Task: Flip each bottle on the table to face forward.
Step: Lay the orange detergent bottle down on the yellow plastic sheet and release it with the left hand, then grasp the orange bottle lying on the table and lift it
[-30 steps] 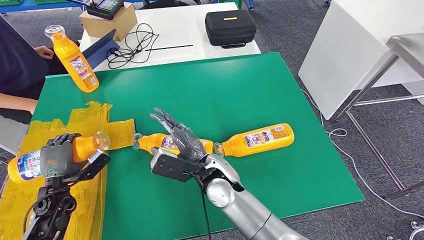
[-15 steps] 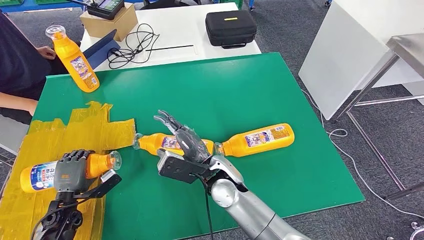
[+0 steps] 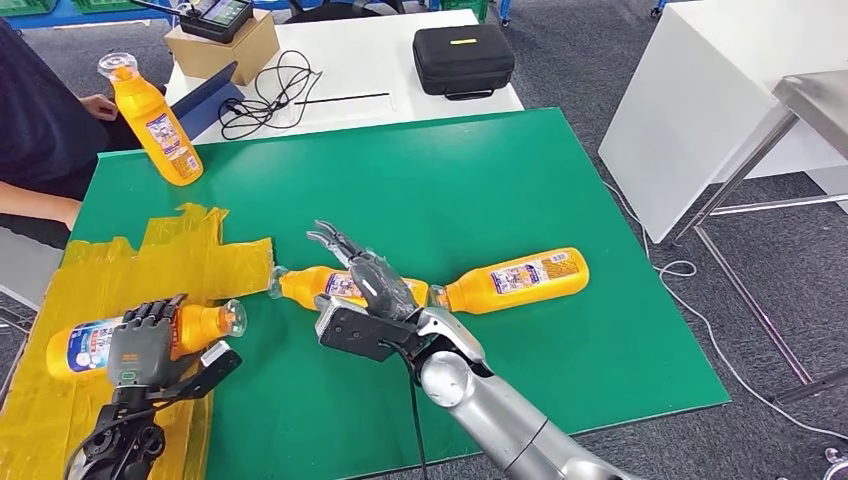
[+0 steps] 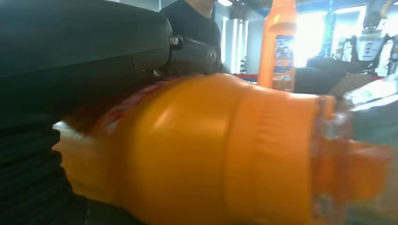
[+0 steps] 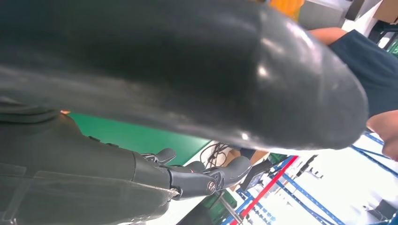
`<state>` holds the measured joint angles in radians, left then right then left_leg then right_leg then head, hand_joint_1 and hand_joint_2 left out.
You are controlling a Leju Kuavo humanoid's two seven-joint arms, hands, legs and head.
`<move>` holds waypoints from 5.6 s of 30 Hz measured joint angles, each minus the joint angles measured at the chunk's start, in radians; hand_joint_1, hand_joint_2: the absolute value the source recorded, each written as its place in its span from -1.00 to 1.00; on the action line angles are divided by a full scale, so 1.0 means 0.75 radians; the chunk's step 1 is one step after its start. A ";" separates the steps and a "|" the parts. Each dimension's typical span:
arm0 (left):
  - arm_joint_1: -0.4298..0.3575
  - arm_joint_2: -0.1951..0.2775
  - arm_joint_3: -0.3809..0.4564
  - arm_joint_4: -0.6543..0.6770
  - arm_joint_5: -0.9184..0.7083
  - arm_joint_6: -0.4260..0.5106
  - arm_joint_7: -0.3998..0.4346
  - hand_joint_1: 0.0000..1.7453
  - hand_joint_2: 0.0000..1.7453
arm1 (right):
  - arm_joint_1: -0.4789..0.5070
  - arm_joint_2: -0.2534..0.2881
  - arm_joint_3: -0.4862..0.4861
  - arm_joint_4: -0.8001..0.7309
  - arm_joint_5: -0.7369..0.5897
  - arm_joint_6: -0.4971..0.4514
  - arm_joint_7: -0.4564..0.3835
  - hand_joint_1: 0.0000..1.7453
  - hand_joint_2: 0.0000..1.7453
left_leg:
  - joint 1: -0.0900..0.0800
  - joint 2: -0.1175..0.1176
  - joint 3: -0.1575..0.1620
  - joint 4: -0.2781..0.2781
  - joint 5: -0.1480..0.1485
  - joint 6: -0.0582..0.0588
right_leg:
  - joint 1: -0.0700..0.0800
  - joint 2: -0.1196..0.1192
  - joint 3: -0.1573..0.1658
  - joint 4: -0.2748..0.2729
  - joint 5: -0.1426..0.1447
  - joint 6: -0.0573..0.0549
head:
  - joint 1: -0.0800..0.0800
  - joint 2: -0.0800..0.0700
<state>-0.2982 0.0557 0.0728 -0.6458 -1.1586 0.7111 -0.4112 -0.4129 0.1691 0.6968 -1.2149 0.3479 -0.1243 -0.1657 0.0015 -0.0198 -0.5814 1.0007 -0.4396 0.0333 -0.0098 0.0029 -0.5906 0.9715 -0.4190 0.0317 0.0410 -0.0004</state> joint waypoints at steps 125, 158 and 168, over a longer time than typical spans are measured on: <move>0.455 -0.188 -0.217 -1.269 2.218 -0.852 -0.027 -1.00 1.00 | 0.056 0.016 -0.205 0.034 0.373 -0.128 0.187 1.00 1.00 | -0.003 0.003 -0.009 0.001 0.001 0.002 | -0.002 0.001 -0.011 0.000 0.000 0.001 | 0.000 0.000; 0.427 -0.248 -0.303 -1.348 2.474 -1.028 0.092 -1.00 1.00 | -0.093 0.200 0.057 0.158 0.591 -0.072 0.345 1.00 1.00 | -0.001 0.002 -0.009 0.001 0.001 0.002 | -0.001 0.001 -0.011 0.000 0.000 0.001 | 0.000 0.000; 0.439 -0.281 -0.204 -1.382 2.529 -1.070 0.205 -1.00 1.00 | -0.071 0.222 0.226 0.124 0.814 -0.082 0.458 1.00 1.00 | -0.001 0.002 -0.009 0.001 0.001 0.002 | 0.000 0.001 -0.011 0.000 0.000 0.001 | 0.001 0.000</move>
<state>0.0307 -0.1549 -0.0804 -1.6823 0.7381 -0.0912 -0.2574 -0.4658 0.3356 0.8662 -1.1221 0.9583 -0.1856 0.1781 0.0008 -0.0182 -0.5884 1.0011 -0.4388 0.0345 -0.0101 0.0034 -0.5991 0.9715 -0.4188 0.0322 0.0415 -0.0004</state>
